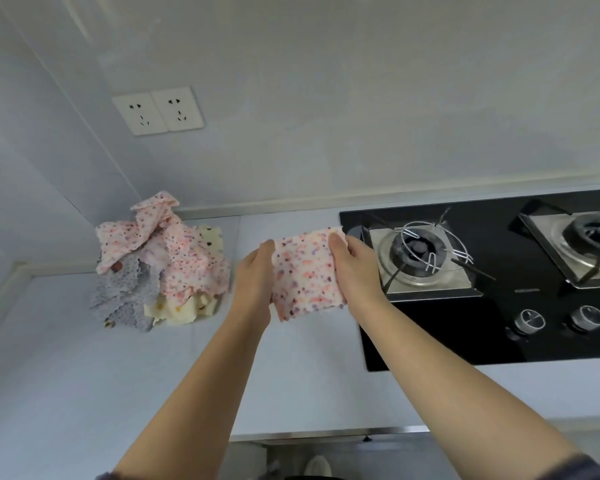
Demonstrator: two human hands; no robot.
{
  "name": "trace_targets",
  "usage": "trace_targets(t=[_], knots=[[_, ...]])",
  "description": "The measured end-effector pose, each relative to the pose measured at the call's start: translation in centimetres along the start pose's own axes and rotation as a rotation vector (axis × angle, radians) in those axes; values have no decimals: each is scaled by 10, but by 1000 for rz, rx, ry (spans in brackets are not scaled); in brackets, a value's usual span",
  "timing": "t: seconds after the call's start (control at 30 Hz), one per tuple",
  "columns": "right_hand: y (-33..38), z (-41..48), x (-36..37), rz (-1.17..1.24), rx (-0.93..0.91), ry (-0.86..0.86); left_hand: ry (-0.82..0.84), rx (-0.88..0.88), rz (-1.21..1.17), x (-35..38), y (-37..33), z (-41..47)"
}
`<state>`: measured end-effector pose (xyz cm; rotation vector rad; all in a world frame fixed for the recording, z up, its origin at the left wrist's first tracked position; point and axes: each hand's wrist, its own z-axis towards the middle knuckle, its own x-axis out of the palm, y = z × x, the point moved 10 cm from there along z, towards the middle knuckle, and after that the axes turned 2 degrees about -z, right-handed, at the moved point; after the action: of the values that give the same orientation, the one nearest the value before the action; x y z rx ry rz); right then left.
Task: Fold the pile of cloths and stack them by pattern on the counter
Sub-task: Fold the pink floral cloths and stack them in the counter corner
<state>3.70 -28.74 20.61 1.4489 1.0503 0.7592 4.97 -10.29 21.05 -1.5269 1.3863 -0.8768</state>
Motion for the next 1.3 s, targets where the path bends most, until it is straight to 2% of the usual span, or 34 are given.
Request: trace_targets(t=[0.07, 0.23, 0.43, 0.57, 0.7, 0.87, 1.03, 1.3], knots=[[-3, 7, -26, 3, 17, -35, -1, 23, 96, 21, 3, -4], [-2, 10, -117, -50, -6, -41, -71, 273, 376, 97, -6, -52], [-13, -9, -286, -169, -81, -110, -73, 440, 353, 228, 11, -151], [-21, -10, -379, -174, -67, -162, -32, 456, 246, 304, 17, -193], [-33, -7, -449, -127, -11, -124, 71, 417, 184, 375, 27, -213], [-48, 9, -539, -159, -4, -140, 144, 398, 224, 471, 47, -225], [-58, 47, -647, -217, -33, -265, 219, 380, 209, 588, 60, -234], [-74, 130, -807, -189, 55, -298, 314, 361, 229, 774, 63, -234]])
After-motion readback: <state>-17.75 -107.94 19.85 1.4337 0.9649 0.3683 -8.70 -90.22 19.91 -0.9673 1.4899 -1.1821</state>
